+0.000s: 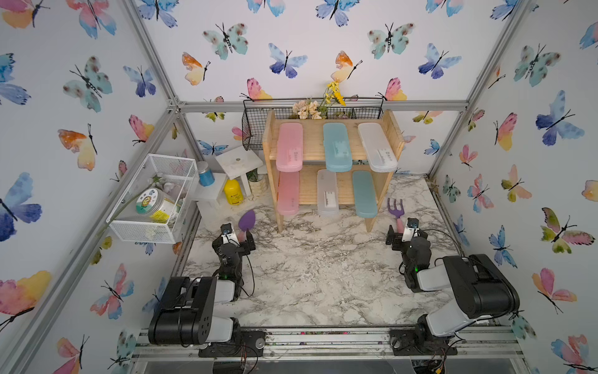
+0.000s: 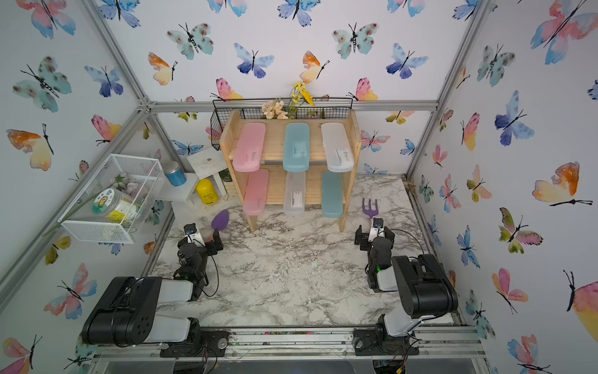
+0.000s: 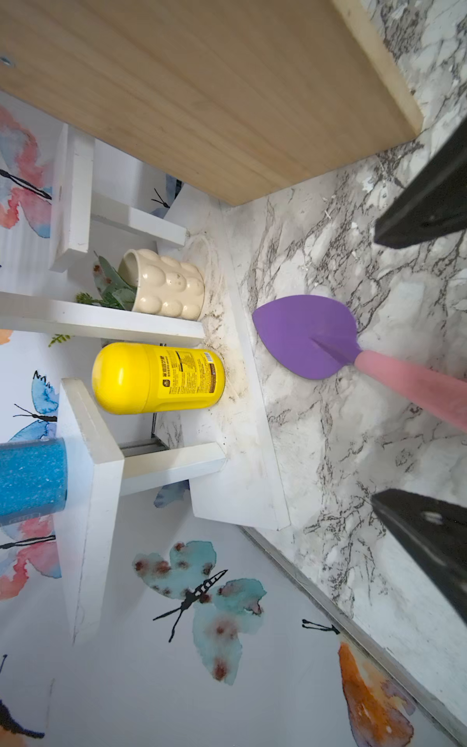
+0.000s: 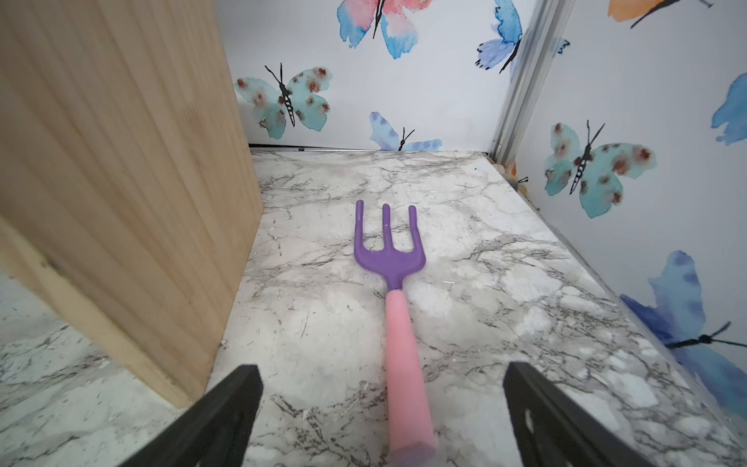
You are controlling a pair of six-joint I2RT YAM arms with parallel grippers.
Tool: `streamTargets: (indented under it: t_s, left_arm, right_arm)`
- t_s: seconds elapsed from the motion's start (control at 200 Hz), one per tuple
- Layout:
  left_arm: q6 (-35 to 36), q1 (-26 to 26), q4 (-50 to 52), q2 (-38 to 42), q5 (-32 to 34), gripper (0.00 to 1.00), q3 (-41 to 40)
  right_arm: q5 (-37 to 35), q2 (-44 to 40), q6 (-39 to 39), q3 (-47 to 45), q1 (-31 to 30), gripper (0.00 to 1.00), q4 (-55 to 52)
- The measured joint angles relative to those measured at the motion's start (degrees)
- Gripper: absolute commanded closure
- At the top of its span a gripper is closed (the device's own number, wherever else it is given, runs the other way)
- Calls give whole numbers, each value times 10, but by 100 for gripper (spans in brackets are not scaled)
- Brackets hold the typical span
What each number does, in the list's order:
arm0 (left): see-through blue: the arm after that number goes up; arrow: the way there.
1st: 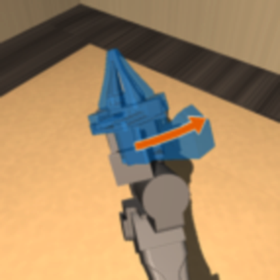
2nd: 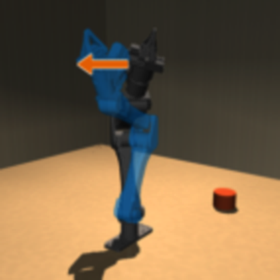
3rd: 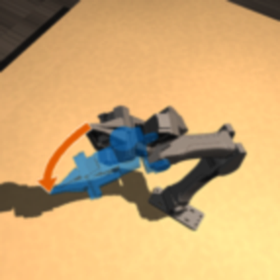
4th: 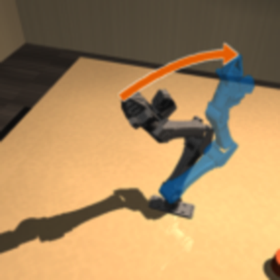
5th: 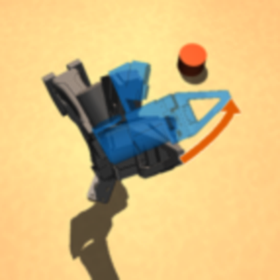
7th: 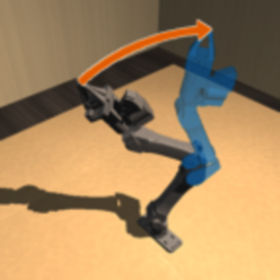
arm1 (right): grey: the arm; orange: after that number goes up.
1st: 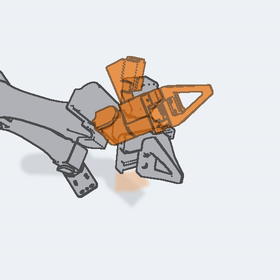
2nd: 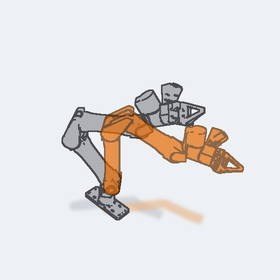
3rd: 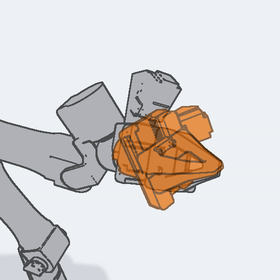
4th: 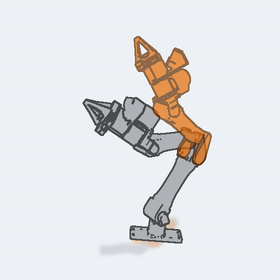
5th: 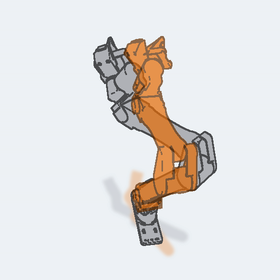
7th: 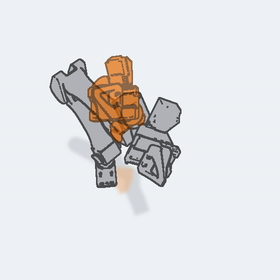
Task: Remove the pencil cases from the shelf
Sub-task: Adjust the shelf at the center of the board.
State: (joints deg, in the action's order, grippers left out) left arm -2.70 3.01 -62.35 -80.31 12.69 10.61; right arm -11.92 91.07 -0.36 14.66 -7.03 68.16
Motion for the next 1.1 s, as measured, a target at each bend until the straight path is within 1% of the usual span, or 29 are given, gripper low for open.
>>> streamTargets:
  t_s: [0.611,0.641,0.666,0.686,0.736,0.771,0.846,0.886,0.941,0.996,1.021,1.031,1.046,1.066,1.076,1.086,1.096]
  left_arm:
    - [0,0,0,0,0,1,0]
    - [0,0,0,1,2,1,0]
    - [-1,0,1,3,5,1,0]
    - [-1,0,12,10,8,1,3]
    - [-7,0,77,42,20,1,23]
    - [-17,0,126,70,28,1,47]
    - [-47,0,210,135,27,1,100]
    - [-71,0,253,174,21,1,129]
    - [-113,0,313,224,-4,1,170]
    - [-160,0,373,267,-45,1,212]
    - [-178,0,388,276,-60,1,223]
    - [-196,1,400,285,-76,1,232]
    - [-198,1,405,288,-84,1,235]
    - [-223,1,422,300,-112,1,246]
    - [-227,1,424,302,-115,1,247]
    - [-246,1,432,307,-134,1,252]
    - [-252,1,435,310,-138,1,254]
  right_arm:
    - [12,-1,0,0,7,1,0]
    - [12,-6,0,1,7,1,-6]
    - [11,-16,-1,7,7,1,-33]
    - [10,-26,-2,15,7,1,-55]
    - [7,-51,-5,47,7,1,-118]
    - [6,-68,-7,68,7,1,-143]
    - [-1,-117,-35,106,7,1,-183]
    - [-3,-143,-58,135,7,1,-222]
    - [-3,-159,-86,192,4,1,-288]
    - [-18,-162,-102,251,-8,1,-344]
    - [-26,-165,-107,276,-21,1,-369]
    - [-31,-166,-108,284,-26,1,-378]
    - [-35,-169,-110,296,-38,1,-393]
    - [-45,-173,-111,308,-52,1,-411]
    - [-47,-175,-111,314,-60,1,-420]
    - [-50,-178,-112,319,-69,1,-430]
    - [-53,-180,-112,323,-76,1,-439]
